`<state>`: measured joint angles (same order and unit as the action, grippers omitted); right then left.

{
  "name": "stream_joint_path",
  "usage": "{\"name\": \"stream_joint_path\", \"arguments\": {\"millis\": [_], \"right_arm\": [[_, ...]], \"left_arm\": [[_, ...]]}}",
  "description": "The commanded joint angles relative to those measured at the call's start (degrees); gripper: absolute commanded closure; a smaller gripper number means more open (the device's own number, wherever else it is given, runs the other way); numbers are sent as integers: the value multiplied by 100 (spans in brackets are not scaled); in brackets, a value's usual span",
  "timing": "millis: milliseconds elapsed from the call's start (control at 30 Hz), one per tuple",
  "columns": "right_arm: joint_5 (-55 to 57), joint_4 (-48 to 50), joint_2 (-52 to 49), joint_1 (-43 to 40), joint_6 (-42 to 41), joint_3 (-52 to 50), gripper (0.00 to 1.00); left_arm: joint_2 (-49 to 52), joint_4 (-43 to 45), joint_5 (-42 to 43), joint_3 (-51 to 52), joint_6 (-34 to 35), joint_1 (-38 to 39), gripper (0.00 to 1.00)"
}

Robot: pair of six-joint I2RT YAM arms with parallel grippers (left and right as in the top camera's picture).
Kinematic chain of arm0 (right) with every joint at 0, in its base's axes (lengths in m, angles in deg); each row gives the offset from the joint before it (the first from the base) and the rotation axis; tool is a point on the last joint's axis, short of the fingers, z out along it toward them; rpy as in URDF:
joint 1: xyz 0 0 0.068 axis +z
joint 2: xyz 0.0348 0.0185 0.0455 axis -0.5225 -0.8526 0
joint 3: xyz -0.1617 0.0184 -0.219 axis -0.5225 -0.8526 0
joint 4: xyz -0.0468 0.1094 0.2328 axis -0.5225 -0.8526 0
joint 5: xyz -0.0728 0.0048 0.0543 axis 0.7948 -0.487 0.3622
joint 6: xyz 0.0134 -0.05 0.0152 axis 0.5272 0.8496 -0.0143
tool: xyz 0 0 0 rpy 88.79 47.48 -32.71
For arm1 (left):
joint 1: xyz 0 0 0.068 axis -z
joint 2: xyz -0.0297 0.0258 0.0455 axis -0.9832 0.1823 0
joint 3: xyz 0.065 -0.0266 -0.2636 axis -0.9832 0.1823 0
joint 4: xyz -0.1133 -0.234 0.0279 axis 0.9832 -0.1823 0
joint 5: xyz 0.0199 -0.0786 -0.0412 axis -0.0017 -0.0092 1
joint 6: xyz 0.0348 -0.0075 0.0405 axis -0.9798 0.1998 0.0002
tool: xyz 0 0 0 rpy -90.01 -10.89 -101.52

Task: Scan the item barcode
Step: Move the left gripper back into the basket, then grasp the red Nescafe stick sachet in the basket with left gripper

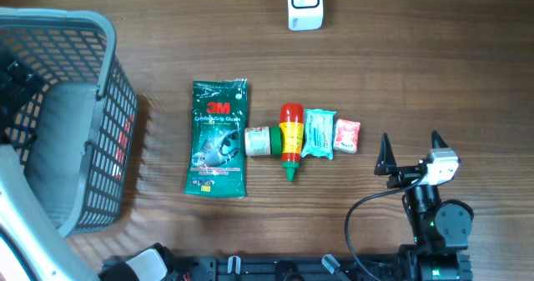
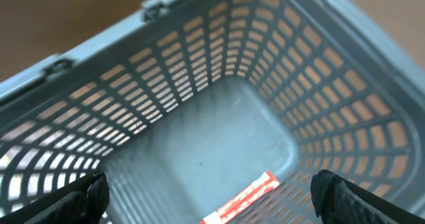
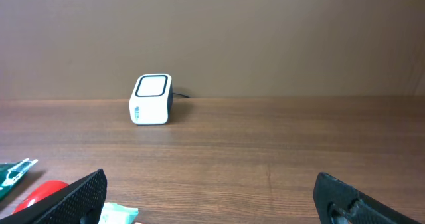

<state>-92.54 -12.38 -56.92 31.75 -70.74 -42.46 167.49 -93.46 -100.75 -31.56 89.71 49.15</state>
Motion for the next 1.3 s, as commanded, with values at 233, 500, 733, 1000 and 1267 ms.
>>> {"name": "stream_joint_path", "arguments": {"millis": [233, 500, 733, 1000, 1267], "right_arm": [[-31, 11, 35, 17, 50, -7, 0], [-31, 11, 35, 17, 52, -7, 0], [-31, 11, 35, 17, 50, -7, 0], [-31, 11, 35, 17, 50, -7, 0], [-31, 11, 35, 17, 55, -7, 0]], "left_arm": [[1113, -437, 1429, 131, -1980, -219, 0], [1963, -603, 1969, 973, -2269, -302, 0], [2146, 72, 2033, 2065, -2120, -317, 0], [2146, 1423, 2031, 3383, -2127, -315, 0], [2149, 2378, 1805, 4166, -2146, -317, 0]]}}
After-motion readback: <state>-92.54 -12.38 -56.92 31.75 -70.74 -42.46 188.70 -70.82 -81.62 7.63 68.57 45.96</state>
